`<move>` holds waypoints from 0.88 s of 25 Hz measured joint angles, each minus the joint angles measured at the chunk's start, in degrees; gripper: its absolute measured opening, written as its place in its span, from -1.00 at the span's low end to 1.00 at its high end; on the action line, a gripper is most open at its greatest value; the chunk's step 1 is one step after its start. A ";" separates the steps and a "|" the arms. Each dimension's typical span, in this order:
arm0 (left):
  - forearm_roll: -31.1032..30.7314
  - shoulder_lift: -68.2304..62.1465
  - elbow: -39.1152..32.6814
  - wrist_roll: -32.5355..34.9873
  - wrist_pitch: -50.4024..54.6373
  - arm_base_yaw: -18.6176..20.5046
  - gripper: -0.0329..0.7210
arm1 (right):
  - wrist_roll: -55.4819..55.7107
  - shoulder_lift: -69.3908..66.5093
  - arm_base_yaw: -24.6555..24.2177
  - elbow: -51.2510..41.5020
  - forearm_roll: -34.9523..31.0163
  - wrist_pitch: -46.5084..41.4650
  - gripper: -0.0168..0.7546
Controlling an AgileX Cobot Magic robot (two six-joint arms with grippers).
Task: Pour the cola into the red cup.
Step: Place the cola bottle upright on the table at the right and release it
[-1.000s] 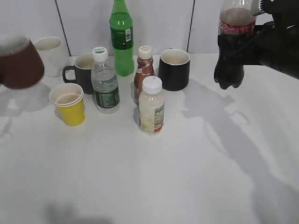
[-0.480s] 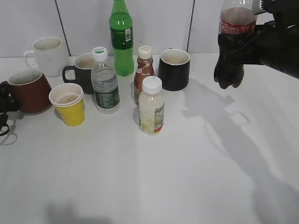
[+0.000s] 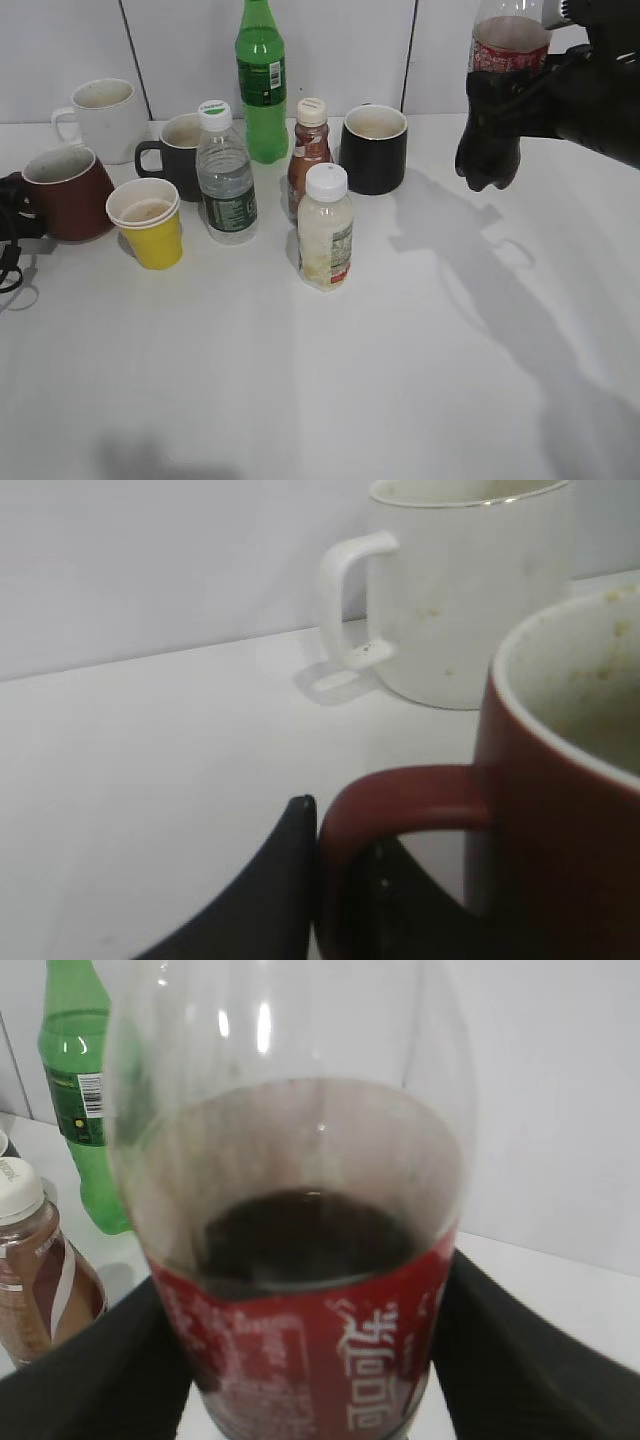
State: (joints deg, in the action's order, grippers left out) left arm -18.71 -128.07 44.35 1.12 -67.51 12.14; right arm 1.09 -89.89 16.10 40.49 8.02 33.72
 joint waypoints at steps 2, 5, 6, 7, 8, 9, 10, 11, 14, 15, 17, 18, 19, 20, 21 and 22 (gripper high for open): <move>-0.69 0.00 0.00 0.00 -0.16 0.00 -0.71 | 0.00 0.00 0.00 0.00 0.00 0.00 0.31; -1.10 0.00 0.00 0.00 -0.43 0.00 -0.69 | 0.00 0.00 0.00 0.00 0.05 0.00 0.31; -1.17 0.00 0.00 -0.02 -0.43 0.00 -0.68 | 0.00 0.00 0.00 0.00 0.05 0.00 0.31; -1.17 0.00 0.00 -0.08 -0.43 0.00 -0.67 | 0.00 0.00 0.00 0.00 0.05 0.00 0.31; -1.23 0.00 0.00 -0.23 -0.43 0.00 -0.65 | 0.00 0.00 0.00 0.00 0.11 0.00 0.31; -1.23 0.00 0.00 -0.28 -0.43 0.00 -0.64 | 0.00 0.00 0.00 0.00 0.11 0.00 0.31; -1.23 0.00 -0.15 -0.35 -0.49 0.00 -0.62 | 0.00 0.00 0.00 0.00 0.15 0.00 0.31; -1.12 0.00 -0.58 -0.40 -0.79 0.00 -0.61 | 0.06 0.00 0.00 0.00 0.15 0.00 0.31; -1.00 0.00 -2.09 -0.52 -1.68 0.00 -0.57 | 0.06 0.00 0.00 0.00 0.15 0.00 0.31; -0.99 0.00 -2.68 -0.57 -1.77 0.00 -0.55 | 0.06 0.00 0.00 0.00 0.15 0.00 0.31; -0.92 0.05 -3.69 -0.67 -1.89 0.00 -0.51 | 0.12 0.00 0.00 0.00 0.17 0.00 0.31; -0.92 0.23 -4.30 -0.67 -2.03 0.00 -0.47 | 0.12 0.00 0.00 0.00 0.17 0.00 0.31; -0.92 0.63 -4.71 -0.67 -2.03 0.00 -0.43 | 0.12 0.00 0.00 0.00 0.17 0.00 0.31; -0.92 0.99 -5.07 -0.67 -2.03 0.00 -0.40 | 0.12 0.00 0.00 0.00 0.17 0.00 0.31; -0.92 1.40 -5.51 -0.67 -1.98 0.00 -0.36 | 0.12 0.00 0.00 0.00 0.17 0.00 0.31; -0.92 1.90 -5.85 -0.67 -1.98 0.00 -0.34 | 0.12 0.00 0.00 0.00 0.17 -0.06 0.31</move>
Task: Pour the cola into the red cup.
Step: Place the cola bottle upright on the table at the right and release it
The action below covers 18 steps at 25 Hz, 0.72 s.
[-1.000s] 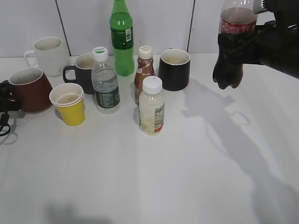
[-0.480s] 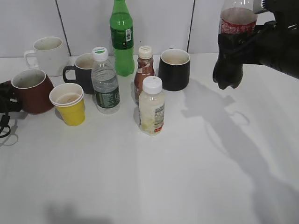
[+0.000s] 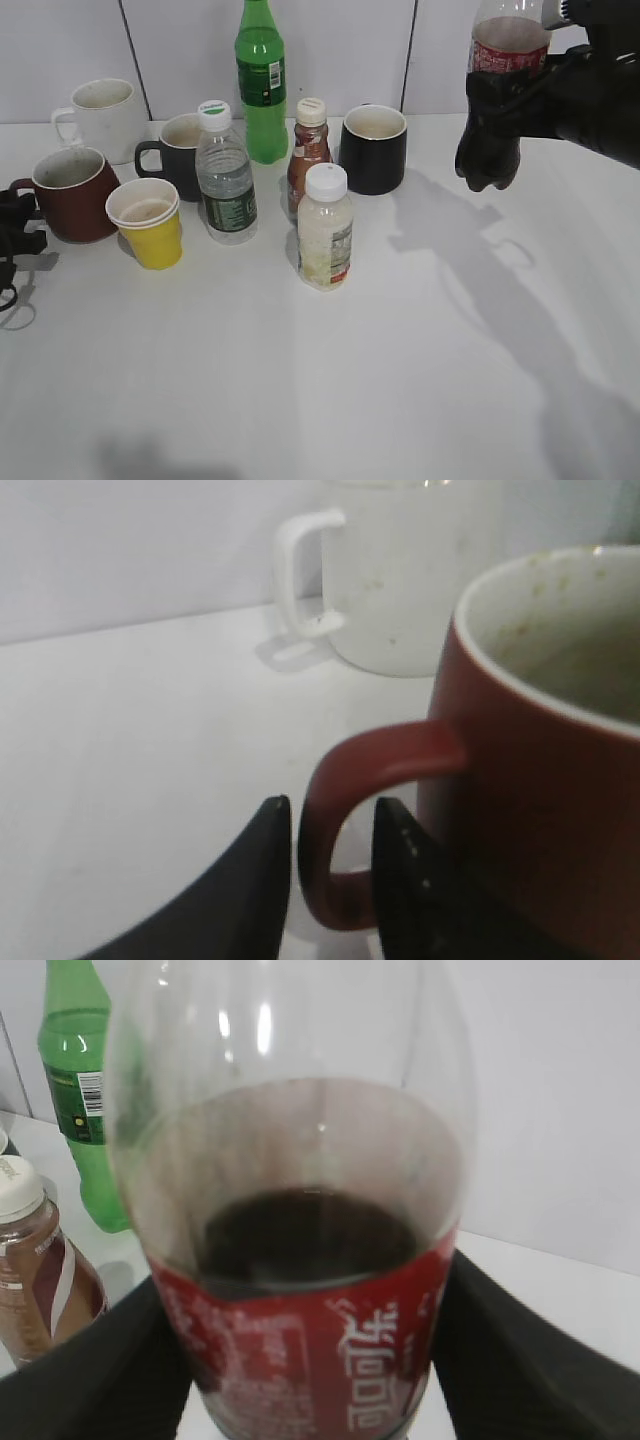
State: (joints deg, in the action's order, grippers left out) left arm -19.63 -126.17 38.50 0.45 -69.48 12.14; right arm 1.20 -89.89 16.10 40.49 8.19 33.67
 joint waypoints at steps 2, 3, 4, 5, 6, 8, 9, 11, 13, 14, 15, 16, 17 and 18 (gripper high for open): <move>0.05 1.12 -0.71 0.00 0.00 0.00 -0.31 | 0.00 0.00 0.00 0.00 0.00 -0.05 0.31; 0.11 1.60 -1.19 0.00 -0.08 0.00 -0.29 | 0.00 0.00 0.00 0.00 0.00 -0.05 0.31; 0.11 2.15 -1.83 0.00 -0.08 0.00 -0.28 | 0.00 0.00 0.00 0.00 0.00 -0.05 0.31; 0.24 2.72 -2.41 0.00 -0.15 0.00 -0.26 | 0.00 0.00 0.00 0.00 0.00 -0.05 0.31; 0.32 3.16 -3.24 0.00 -0.15 0.00 -0.25 | 0.06 0.00 0.00 0.00 0.00 -0.05 0.31; 0.98 4.38 -5.17 -0.02 -0.09 0.00 -0.22 | 0.12 0.00 0.00 0.00 -0.71 -0.05 0.31; 1.29 5.23 -6.07 -0.02 -0.09 0.00 -0.21 | 0.17 -0.25 0.00 0.00 -1.66 0.22 0.31; 1.65 7.56 -8.45 -0.02 -0.09 0.00 -0.21 | 0.24 -1.81 0.00 0.00 -4.98 2.72 0.31; 1.79 10.40 -11.32 -0.02 -0.04 0.00 -0.21 | 0.63 -4.45 0.00 0.00 -7.81 6.48 0.31; 1.79 11.96 -12.58 -0.02 -0.05 0.00 -0.21 | 0.74 -6.11 -0.05 0.00 -9.13 8.38 0.31; 1.79 14.29 -14.12 -0.02 -0.05 0.00 -0.21 | 0.83 -7.85 -0.11 0.00 -9.68 9.89 0.31; 1.79 16.01 -15.44 -0.02 -0.05 0.00 -0.21 | 0.88 -9.33 -0.11 0.00 -10.12 11.54 0.31; 1.79 17.75 -17.03 -0.02 -0.05 0.00 -0.21 | 0.94 -11.09 -0.11 0.00 -10.30 13.24 0.31; 1.79 19.81 -18.55 -0.02 -0.05 0.00 -0.21 | 1.05 -12.78 -0.11 0.00 -10.36 15.20 0.28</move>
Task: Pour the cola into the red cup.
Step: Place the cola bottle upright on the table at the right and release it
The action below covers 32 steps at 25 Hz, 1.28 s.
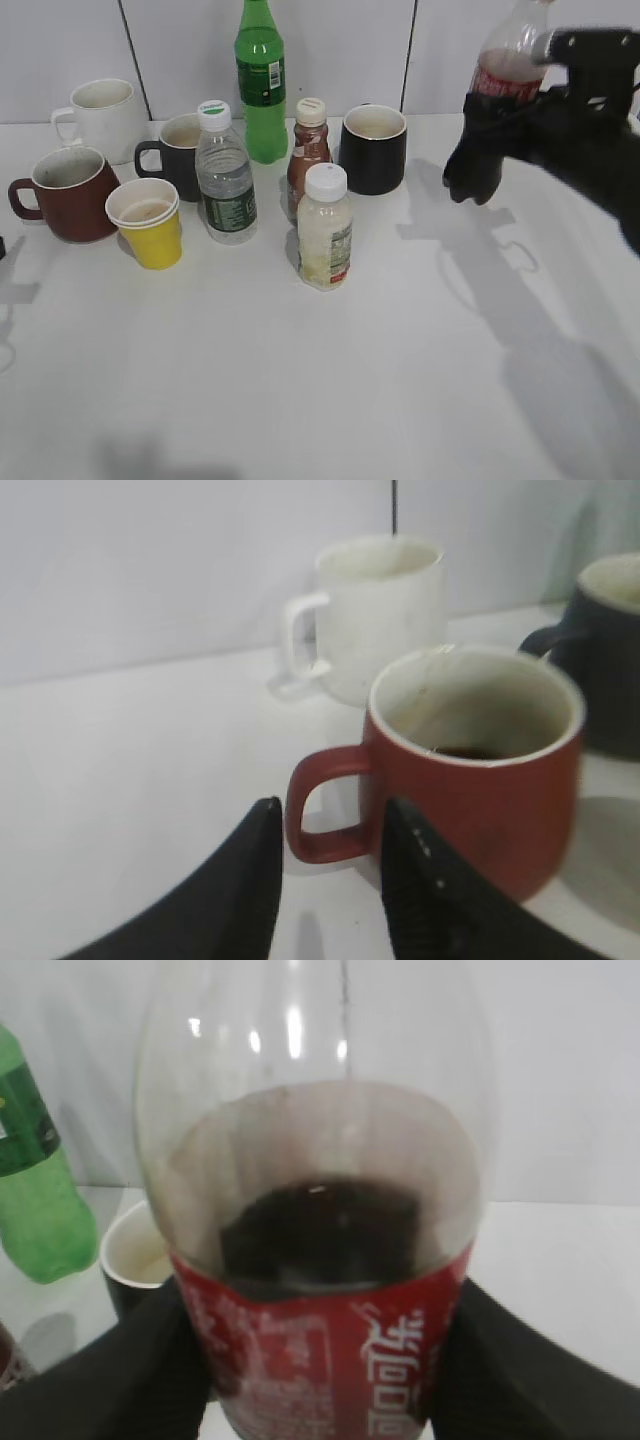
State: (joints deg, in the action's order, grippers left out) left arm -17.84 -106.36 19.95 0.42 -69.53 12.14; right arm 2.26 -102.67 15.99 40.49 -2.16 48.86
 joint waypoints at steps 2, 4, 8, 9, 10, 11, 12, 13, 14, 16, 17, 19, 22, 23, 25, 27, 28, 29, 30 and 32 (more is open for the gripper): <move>0.00 4.03 -2.60 -0.05 0.00 0.00 -0.21 | 0.25 -2.65 0.00 0.00 -0.20 3.37 0.15; 0.00 7.57 -4.45 -0.05 0.00 0.00 -0.21 | 0.25 -4.47 0.00 0.00 -0.46 5.73 0.12; -0.19 12.56 -6.45 -0.42 0.00 0.00 -0.21 | 0.25 -6.60 0.00 0.00 -0.57 6.93 0.12; -0.26 13.36 -6.62 -0.72 0.00 0.00 -0.21 | 0.25 -6.93 0.00 0.00 -0.57 6.93 0.12; -0.33 14.24 -6.71 -1.14 -0.05 0.00 -0.21 | 0.25 -7.06 0.00 0.00 -0.57 6.80 0.12; -0.38 14.91 -6.82 -1.72 -0.05 0.00 -0.21 | 0.25 -7.06 0.00 0.00 -0.61 6.80 0.12; -0.38 15.68 -6.82 -2.26 -0.05 0.00 -0.21 | 0.25 -7.06 0.00 0.00 -0.61 6.80 0.12; -0.50 16.46 -6.82 -2.54 -0.11 0.00 -0.21 | 0.19 -7.06 0.00 0.00 -0.61 6.80 0.12; -0.87 16.99 -6.82 -2.78 -0.11 0.00 -0.21 | -0.32 -7.06 0.00 0.00 -0.61 6.68 0.12; -1.89 18.17 -6.82 -3.06 -0.11 0.00 -0.21 | -1.02 -7.16 0.00 0.00 -0.61 6.14 0.12; -2.31 18.74 -6.82 -3.17 -0.11 0.00 -0.21 | -1.12 -7.47 0.00 0.00 -0.61 6.09 0.12; -2.94 20.16 -6.82 -3.24 -0.11 0.00 -0.21 | -1.20 -8.36 0.00 0.00 -0.61 6.09 0.12; -3.34 22.24 -6.85 -3.42 -0.11 0.00 -0.21 | -1.24 -10.06 0.00 0.00 -0.61 6.72 0.12; -3.52 22.77 -6.85 -3.42 0.01 0.00 -0.21 | -1.29 -10.47 0.00 0.00 -0.61 7.42 0.12; -3.64 24.09 -6.85 -3.45 0.38 0.00 -0.21 | -1.35 -10.85 0.00 0.00 -0.61 8.16 0.12; -3.64 24.99 -6.85 -3.70 0.53 0.00 -0.21 | -1.35 -10.89 0.00 0.00 -0.61 8.22 0.12; -3.64 25.42 -6.85 -3.97 0.60 0.00 -0.21 | -1.35 -10.89 0.00 0.00 -0.61 8.22 0.12; -3.70 25.87 -6.85 -4.12 0.75 0.00 -0.21 | -1.35 -10.89 0.00 0.00 -0.61 8.22 0.12; -3.70 26.17 -6.85 -4.30 0.90 0.00 -0.21 | -1.35 -10.89 0.00 0.00 -0.61 8.22 0.12; -3.77 27.10 -6.89 -4.55 2.04 0.00 -0.21 | -1.35 -10.89 0.00 0.00 -0.42 8.29 0.18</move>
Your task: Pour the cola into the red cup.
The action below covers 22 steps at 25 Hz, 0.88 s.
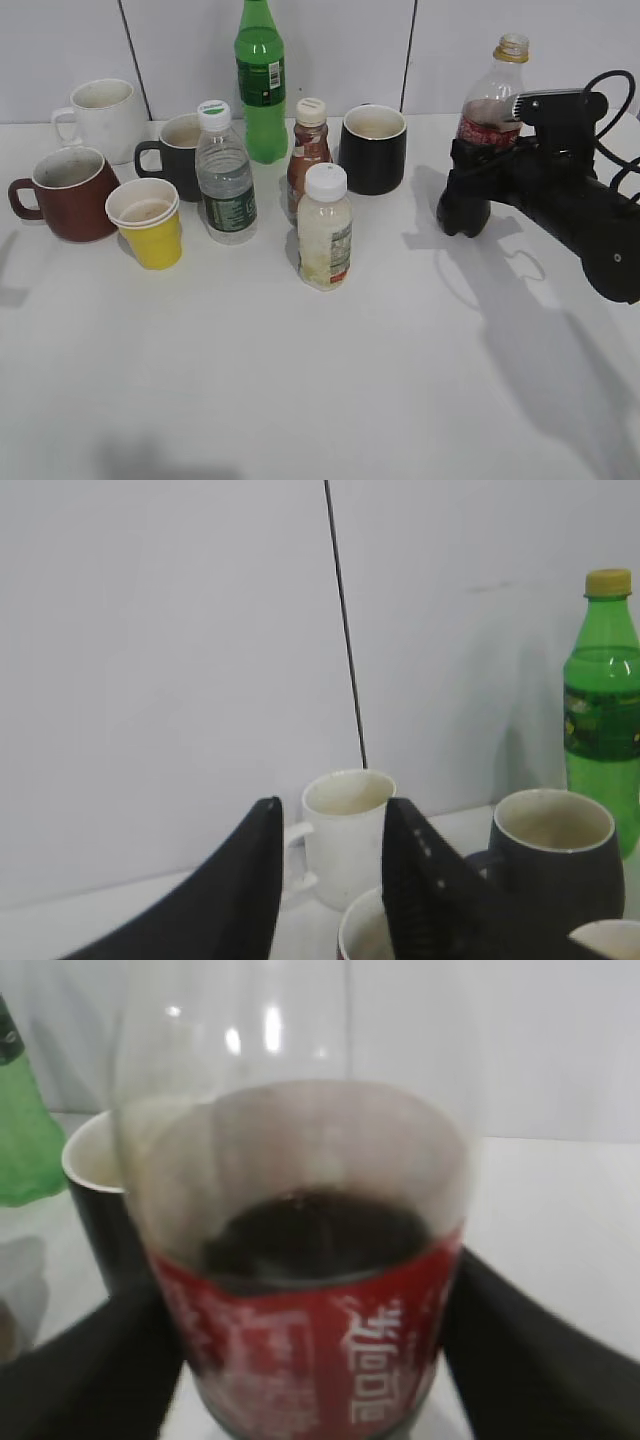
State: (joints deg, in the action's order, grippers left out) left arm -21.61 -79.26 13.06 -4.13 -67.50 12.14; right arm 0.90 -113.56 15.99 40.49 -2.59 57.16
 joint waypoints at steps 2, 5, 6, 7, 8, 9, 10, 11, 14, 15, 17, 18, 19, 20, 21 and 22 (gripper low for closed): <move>-0.07 1.17 0.00 -0.67 2.12 0.00 -0.21 | 0.00 0.05 0.00 0.00 0.46 -0.07 0.40; -0.07 3.68 0.00 -1.94 6.13 0.00 -0.21 | -0.06 2.03 0.00 0.00 1.54 -0.83 0.63; -0.07 4.68 0.00 -2.21 7.57 0.00 -0.21 | -0.06 3.74 0.00 0.05 1.68 -1.28 0.66; -0.07 5.99 0.38 -2.91 9.70 0.00 -0.21 | -0.13 5.38 0.00 0.28 1.89 -1.96 0.68; -0.02 7.69 1.10 -4.26 13.08 0.00 -0.21 | -0.23 7.44 0.00 0.64 2.09 -3.54 0.68; 0.03 9.07 1.93 -5.65 15.98 0.00 -0.21 | -0.28 9.69 0.00 1.09 2.59 -5.41 0.69; -0.10 10.90 3.44 -7.87 20.05 0.00 -0.22 | -0.34 11.68 0.00 1.55 3.39 -7.93 0.69; -0.44 12.91 4.70 -9.46 23.92 0.00 -0.22 | -0.34 14.21 0.00 2.16 4.07 -10.33 0.69; -1.21 19.04 9.80 -14.68 40.07 -0.52 -0.22 | -0.45 21.94 0.07 4.25 6.55 -20.80 0.69; -1.10 21.83 11.93 -15.76 48.20 -1.10 -0.22 | -0.49 24.80 0.19 4.99 6.98 -25.28 0.68; -0.49 26.13 16.24 -16.73 60.09 -2.93 -0.22 | -0.51 29.99 0.31 6.07 7.30 -34.77 0.67; -0.31 28.33 18.18 -16.99 67.82 -3.85 -0.22 | -0.51 32.75 0.45 6.36 7.42 -38.83 0.66; 0.13 30.61 19.62 -17.12 72.73 -5.03 -0.22 | -0.51 35.42 0.76 6.53 7.48 -43.70 0.64; 0.13 32.70 20.79 -17.19 77.32 -6.03 -0.22 | -0.51 37.93 1.22 6.53 7.52 -48.56 0.64; 0.20 35.83 21.93 -17.30 82.30 -7.23 -0.22 | -0.51 39.96 1.75 6.53 7.52 -52.63 0.62; 0.69 38.40 22.93 -17.30 86.71 -8.49 -0.22 | -0.51 42.25 2.44 6.53 7.52 -57.47 0.61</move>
State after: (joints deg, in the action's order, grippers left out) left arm -20.93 -40.86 36.00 -21.43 19.22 3.65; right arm 0.39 -71.31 18.43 47.02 4.94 -0.31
